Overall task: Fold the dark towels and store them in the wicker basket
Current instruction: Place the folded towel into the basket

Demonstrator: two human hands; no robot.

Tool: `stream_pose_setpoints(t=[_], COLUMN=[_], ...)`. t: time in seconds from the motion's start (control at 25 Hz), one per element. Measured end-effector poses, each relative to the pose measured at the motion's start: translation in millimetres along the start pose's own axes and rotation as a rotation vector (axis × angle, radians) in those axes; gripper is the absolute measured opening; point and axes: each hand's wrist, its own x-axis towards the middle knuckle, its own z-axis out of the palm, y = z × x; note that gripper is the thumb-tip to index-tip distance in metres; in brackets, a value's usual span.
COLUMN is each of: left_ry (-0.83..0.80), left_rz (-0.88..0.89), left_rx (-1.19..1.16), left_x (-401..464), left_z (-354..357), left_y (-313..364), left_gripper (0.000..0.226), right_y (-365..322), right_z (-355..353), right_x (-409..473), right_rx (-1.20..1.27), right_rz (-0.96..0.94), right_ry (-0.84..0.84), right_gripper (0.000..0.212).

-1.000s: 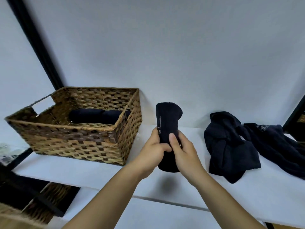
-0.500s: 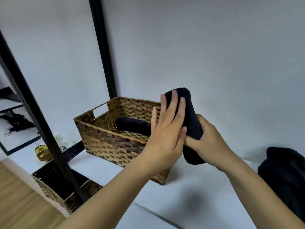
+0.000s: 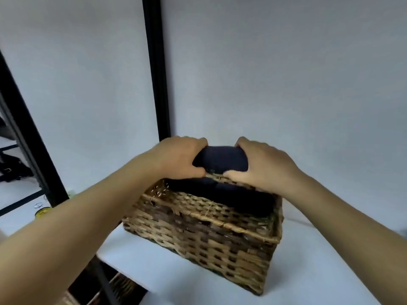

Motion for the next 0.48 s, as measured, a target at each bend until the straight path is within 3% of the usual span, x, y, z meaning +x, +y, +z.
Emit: stream_pose_setpoints(t=[0.12, 0.24, 0.48], left_ry=[-0.129, -0.351, -0.694], left_rz=[-0.023, -0.076, -0.133], left_rx=[-0.189, -0.273, -0.213], left_x=[6.7, 24.9, 63.4], left_z=[25.2, 51.2, 96.8], left_y=[-46.0, -75.3, -102.4], left_gripper=[0.036, 0.037, 0.069], right_y=[-10.8, -20.0, -16.3], right_z=[36.8, 66.5, 114.0], right_x=[29.3, 57.7, 115.2], right_rx=[0.036, -0.013, 0.011], right_rz=[0.05, 0.092, 0.253], right_ry=[-0.122, -0.351, -0.782], right_gripper=[0.054, 0.056, 0.051])
